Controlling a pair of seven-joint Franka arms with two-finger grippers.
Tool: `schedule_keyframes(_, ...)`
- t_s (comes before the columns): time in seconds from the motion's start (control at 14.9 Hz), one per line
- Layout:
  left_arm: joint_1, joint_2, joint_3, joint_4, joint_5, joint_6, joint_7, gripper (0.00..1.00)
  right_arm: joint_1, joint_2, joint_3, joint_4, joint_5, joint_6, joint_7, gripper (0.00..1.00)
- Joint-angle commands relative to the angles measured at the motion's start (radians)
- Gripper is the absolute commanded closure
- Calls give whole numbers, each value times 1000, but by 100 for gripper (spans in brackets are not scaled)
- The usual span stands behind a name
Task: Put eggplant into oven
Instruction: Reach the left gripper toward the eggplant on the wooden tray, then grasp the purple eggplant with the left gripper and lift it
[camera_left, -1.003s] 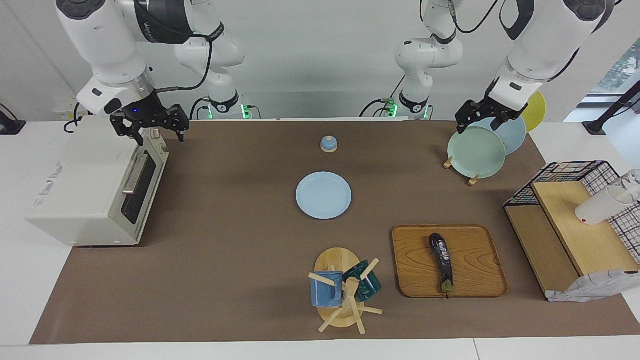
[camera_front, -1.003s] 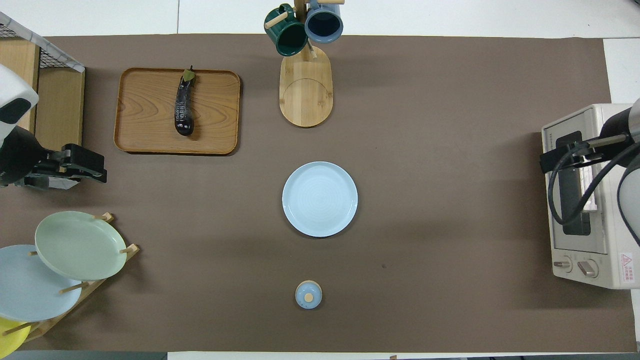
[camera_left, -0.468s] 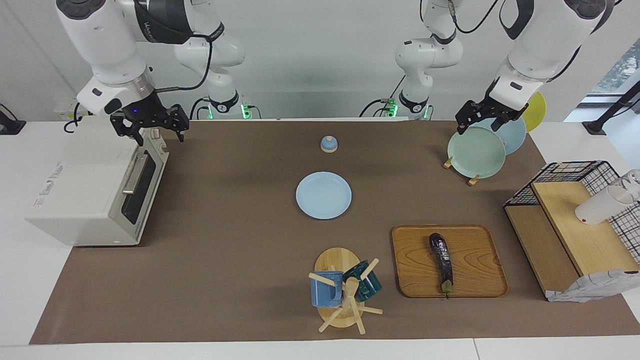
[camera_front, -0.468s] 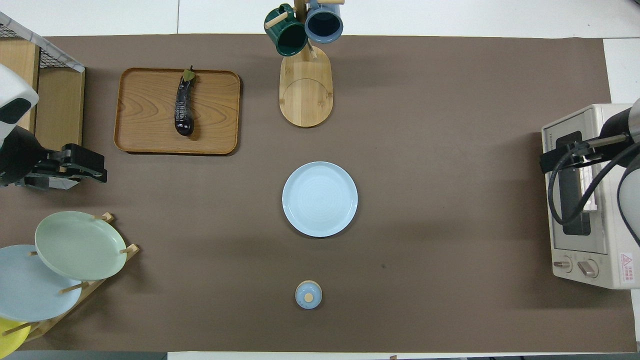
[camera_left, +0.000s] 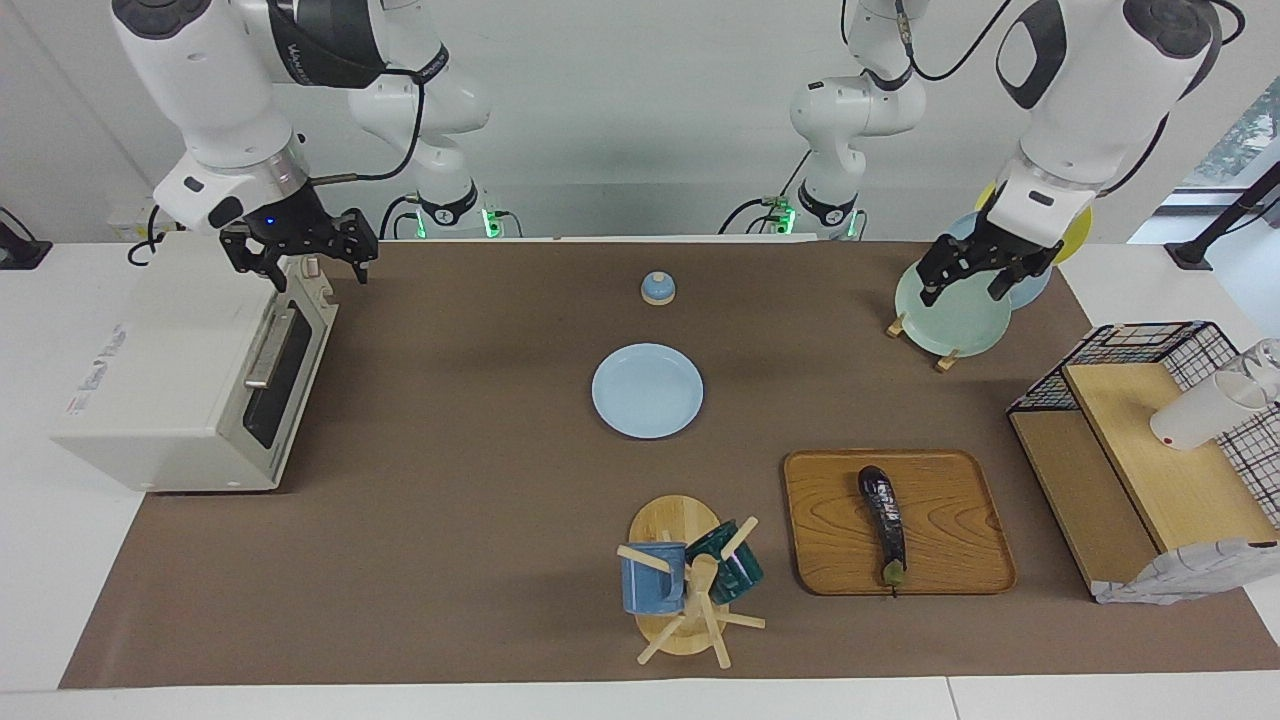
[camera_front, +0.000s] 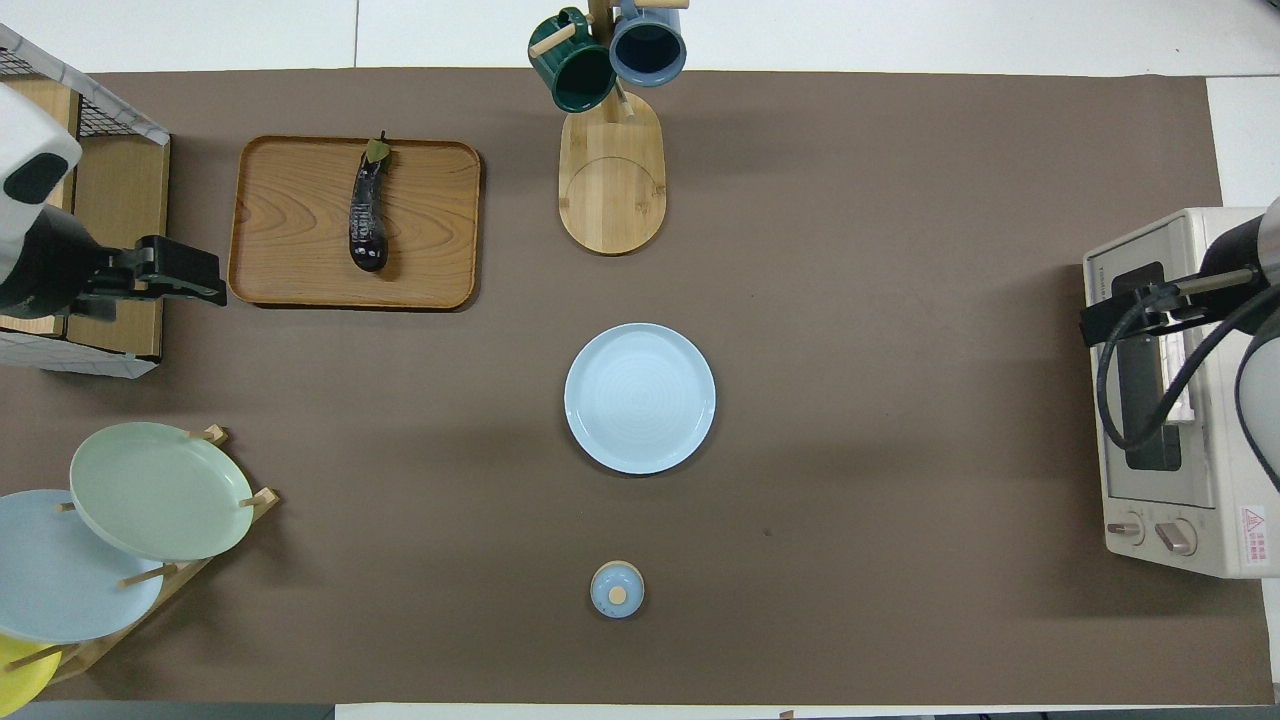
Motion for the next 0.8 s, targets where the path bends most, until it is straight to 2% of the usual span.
schedule_keyframes(0.0, 15, 165, -14, 84, -1, 54, 6, 0, -6, -10, 3, -25, 19, 25, -47, 76)
schedule_keyframes(0.07, 12, 224, -14, 113, 2, 87, 9, 0, -6, -10, 3, -25, 15, 20, -53, 100)
schedule_keyframes(0.54, -12, 508, -15, 258, 33, 244, 79, 0, -13, -24, 1, -54, -8, 34, -45, 100)
schedule_keyframes(0.74, -37, 563, -17, 249, 80, 357, 82, 0, -14, -38, 0, -83, -8, 43, -35, 100)
